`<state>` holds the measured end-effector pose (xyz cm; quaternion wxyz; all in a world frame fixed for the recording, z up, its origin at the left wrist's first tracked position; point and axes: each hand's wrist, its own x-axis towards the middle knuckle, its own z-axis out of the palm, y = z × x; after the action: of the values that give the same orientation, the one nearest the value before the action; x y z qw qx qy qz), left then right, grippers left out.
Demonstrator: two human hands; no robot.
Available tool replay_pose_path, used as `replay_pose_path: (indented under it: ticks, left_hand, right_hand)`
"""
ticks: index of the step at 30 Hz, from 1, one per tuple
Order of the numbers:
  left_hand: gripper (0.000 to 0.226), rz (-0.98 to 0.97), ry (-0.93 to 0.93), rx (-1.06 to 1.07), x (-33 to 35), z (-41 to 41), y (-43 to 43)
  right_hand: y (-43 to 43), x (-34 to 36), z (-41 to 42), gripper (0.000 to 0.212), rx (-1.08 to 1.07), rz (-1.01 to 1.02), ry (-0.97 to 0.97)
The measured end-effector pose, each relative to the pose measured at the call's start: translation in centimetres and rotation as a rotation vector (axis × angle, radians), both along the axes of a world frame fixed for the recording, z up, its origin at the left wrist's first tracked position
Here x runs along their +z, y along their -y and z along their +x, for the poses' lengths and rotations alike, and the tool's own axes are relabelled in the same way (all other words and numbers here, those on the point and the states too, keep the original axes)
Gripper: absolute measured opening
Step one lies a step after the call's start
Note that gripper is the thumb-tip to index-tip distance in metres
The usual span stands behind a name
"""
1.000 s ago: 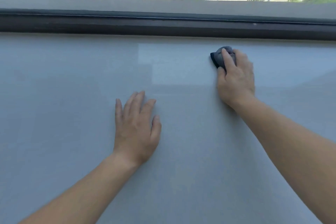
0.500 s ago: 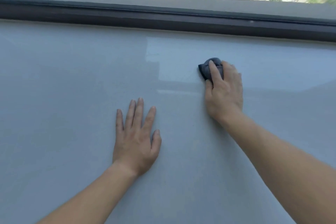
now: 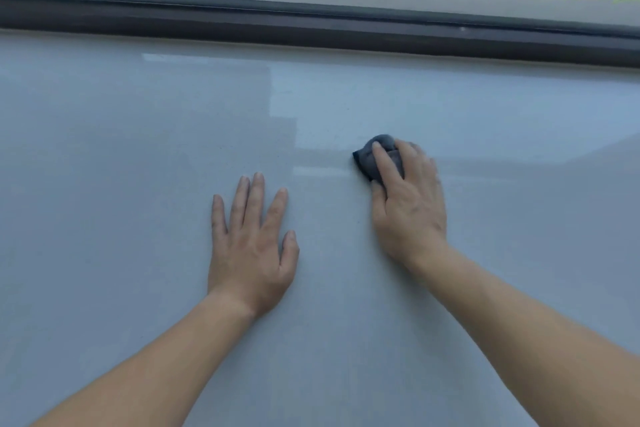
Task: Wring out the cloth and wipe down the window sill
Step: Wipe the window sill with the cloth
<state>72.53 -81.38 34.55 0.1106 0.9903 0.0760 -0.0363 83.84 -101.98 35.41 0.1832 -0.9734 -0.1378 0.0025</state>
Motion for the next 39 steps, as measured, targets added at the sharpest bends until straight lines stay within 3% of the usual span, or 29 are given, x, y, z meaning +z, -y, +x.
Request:
replay_pose_path:
  ticks: [4, 5, 9, 11, 15, 18, 20, 23, 25, 29, 31, 33, 37, 39]
  left_hand:
    - [0.068, -0.010, -0.015, 0.011, 0.2, 0.0, 0.2]
    - [0.069, -0.007, -0.021, 0.012, 0.2, 0.0, 0.2]
    - [0.070, 0.001, -0.034, 0.009, 0.1, 0.0, 0.3]
    - [0.070, -0.016, -0.022, 0.010, 0.2, 0.0, 0.3]
    - [0.063, -0.176, 0.079, -0.005, 0.5, -0.4, 0.2]
    - [0.054, -0.324, 0.140, 0.003, 1.0, -0.7, -0.4]
    - [0.049, -0.346, 0.145, -0.011, 1.4, -1.1, -0.9]
    - [0.046, -0.214, 0.174, -0.097, 1.8, -3.0, -1.3]
    - [0.047, -0.168, 0.135, -0.090, 2.1, -5.3, -1.3]
    - [0.054, -0.154, 0.048, -0.042, 2.1, -10.3, -1.0]
    - [0.060, -0.148, 0.033, -0.055, 1.7, -11.8, -1.0]
    - [0.062, -0.118, 0.022, -0.086, 1.2, -12.5, -1.2]
    - [0.064, -0.045, -0.003, -0.101, 0.3, -12.8, -1.3]
    - [0.065, -0.039, -0.007, -0.100, 0.0, -12.8, -1.3]
  right_hand:
    - [1.2, -0.2, -5.4, 0.053, 0.368, -0.062, -0.034]
    - [1.9, -0.1, -4.6, 0.053, 0.346, -0.075, -0.029]
    - [2.6, 0.4, -1.2, 0.054, -0.117, -0.006, -0.072]
    - [0.8, 0.4, -3.2, 0.055, -0.140, -0.002, -0.041]
    - [-0.9, -0.4, -13.0, 0.059, 0.225, -0.010, -0.008]
    - [0.8, -0.2, -14.4, 0.058, 0.381, -0.049, -0.035]
    - [1.9, 0.0, -11.9, 0.058, 0.267, -0.079, -0.035]
    - [2.6, 0.6, -8.4, 0.057, -0.089, -0.047, -0.077]
    - [1.4, 0.5, -10.2, 0.056, -0.142, -0.033, -0.050]
    - [-1.0, -0.1, -20.0, 0.056, 0.298, -0.032, 0.001]
    - [0.0, -0.1, -20.8, 0.057, 0.447, -0.064, -0.008]
    - [1.1, -0.1, -18.3, 0.056, 0.349, -0.086, 0.011]
    - [1.9, 0.4, -13.9, 0.055, -0.141, -0.029, -0.043]
    - [0.3, 0.2, -16.3, 0.056, -0.185, -0.014, -0.030]
